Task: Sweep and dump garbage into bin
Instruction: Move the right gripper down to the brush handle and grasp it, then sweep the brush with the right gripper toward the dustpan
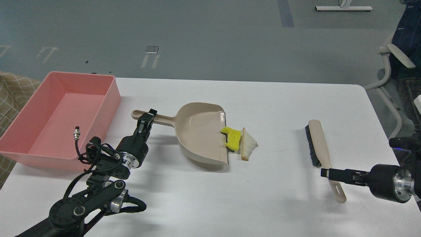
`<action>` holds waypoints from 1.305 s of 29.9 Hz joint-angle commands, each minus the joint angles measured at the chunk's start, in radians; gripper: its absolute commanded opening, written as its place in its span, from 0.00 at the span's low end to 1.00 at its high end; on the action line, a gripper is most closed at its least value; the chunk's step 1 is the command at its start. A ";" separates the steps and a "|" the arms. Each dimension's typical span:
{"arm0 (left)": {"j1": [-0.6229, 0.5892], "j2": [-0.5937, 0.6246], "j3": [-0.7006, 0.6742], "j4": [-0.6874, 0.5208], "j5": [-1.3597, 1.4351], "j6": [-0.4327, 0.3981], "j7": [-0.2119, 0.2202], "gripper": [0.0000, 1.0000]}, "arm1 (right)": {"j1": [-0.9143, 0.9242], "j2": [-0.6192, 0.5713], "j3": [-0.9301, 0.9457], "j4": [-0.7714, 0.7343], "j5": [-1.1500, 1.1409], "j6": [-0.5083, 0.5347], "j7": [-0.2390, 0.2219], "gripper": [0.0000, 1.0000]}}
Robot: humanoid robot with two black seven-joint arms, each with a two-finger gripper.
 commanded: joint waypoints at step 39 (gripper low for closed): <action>0.003 0.026 0.010 0.006 0.011 0.000 -0.048 0.00 | 0.009 0.007 0.004 0.041 0.000 0.000 -0.042 0.00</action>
